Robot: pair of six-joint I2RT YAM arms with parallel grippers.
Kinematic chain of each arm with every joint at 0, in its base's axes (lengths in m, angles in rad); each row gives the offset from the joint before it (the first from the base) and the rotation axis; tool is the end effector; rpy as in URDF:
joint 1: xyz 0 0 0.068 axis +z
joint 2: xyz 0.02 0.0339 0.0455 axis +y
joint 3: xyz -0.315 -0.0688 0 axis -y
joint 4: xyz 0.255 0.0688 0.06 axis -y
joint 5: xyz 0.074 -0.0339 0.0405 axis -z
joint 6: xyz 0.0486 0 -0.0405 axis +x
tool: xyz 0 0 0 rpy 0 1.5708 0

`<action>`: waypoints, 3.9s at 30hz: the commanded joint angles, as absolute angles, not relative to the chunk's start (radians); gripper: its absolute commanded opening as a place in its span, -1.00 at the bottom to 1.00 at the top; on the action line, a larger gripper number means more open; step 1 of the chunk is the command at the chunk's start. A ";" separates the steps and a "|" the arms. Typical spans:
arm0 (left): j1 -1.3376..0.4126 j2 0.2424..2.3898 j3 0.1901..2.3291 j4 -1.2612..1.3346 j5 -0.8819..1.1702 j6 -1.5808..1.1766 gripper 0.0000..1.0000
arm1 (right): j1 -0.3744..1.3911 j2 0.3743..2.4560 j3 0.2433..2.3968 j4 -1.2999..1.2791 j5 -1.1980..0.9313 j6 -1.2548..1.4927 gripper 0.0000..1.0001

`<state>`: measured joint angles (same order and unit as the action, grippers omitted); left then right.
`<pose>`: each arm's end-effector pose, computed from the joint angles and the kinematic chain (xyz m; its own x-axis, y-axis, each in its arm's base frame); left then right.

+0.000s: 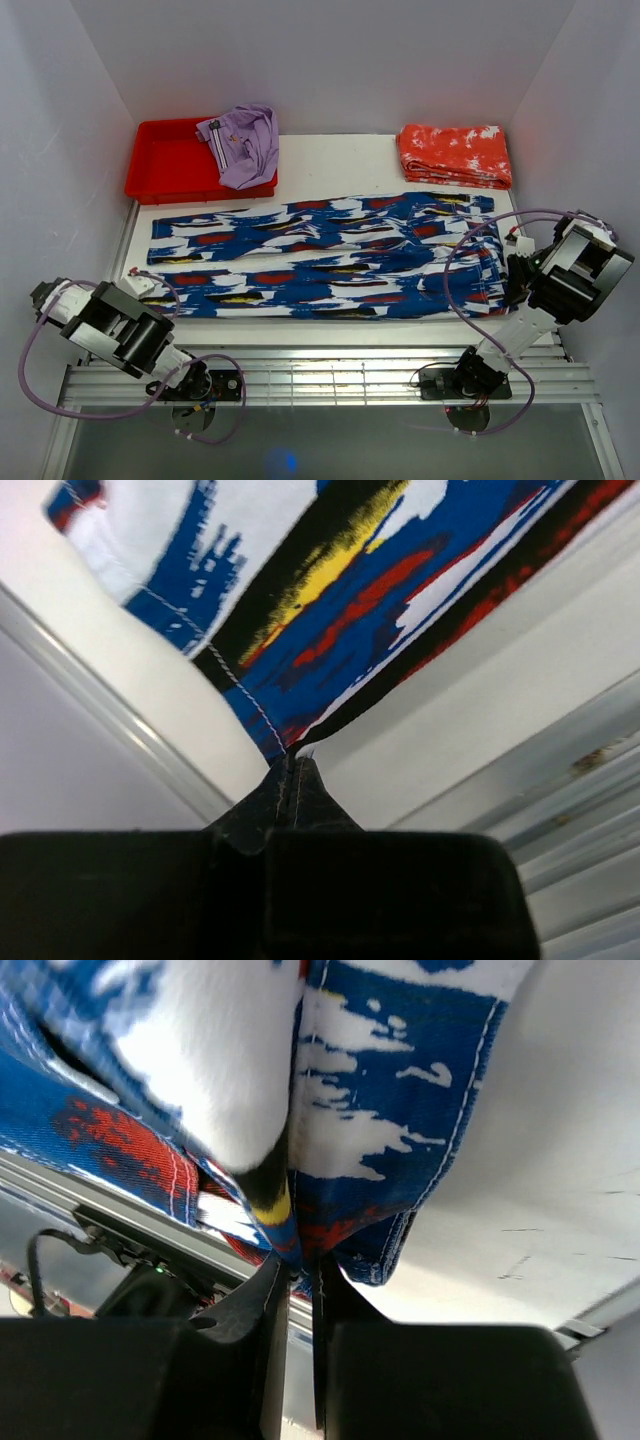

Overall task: Fold and stack the trousers
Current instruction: Flatten the trousers out, then fold the trousers

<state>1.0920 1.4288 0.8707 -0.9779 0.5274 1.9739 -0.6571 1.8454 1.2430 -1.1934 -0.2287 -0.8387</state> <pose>0.1265 0.1907 0.2253 -0.5174 0.7284 -0.4490 0.7212 0.6537 0.2293 0.2620 -0.1882 0.2034 -0.9882 -0.1526 -0.0152 -0.1496 0.9377 0.3137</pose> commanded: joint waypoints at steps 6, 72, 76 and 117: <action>1.176 1.289 0.660 -0.905 0.391 2.402 -0.27 | -0.695 1.766 1.118 -1.111 -0.040 -0.971 0.19; 0.543 1.974 1.216 -0.698 0.244 0.805 0.28 | -0.262 1.977 1.273 -0.675 -0.107 -0.687 -0.25; 0.578 1.982 1.308 -0.733 0.310 0.828 0.30 | -0.261 1.971 1.328 -0.745 -0.188 -0.710 -0.18; 0.489 2.209 1.934 -1.219 0.709 1.374 0.41 | -0.222 2.277 1.843 -0.922 -0.147 -1.627 -0.44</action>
<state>0.4839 2.1643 1.8851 -1.1500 0.7013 1.1923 -0.2390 2.2963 1.9102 -0.9417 -0.1925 -1.5543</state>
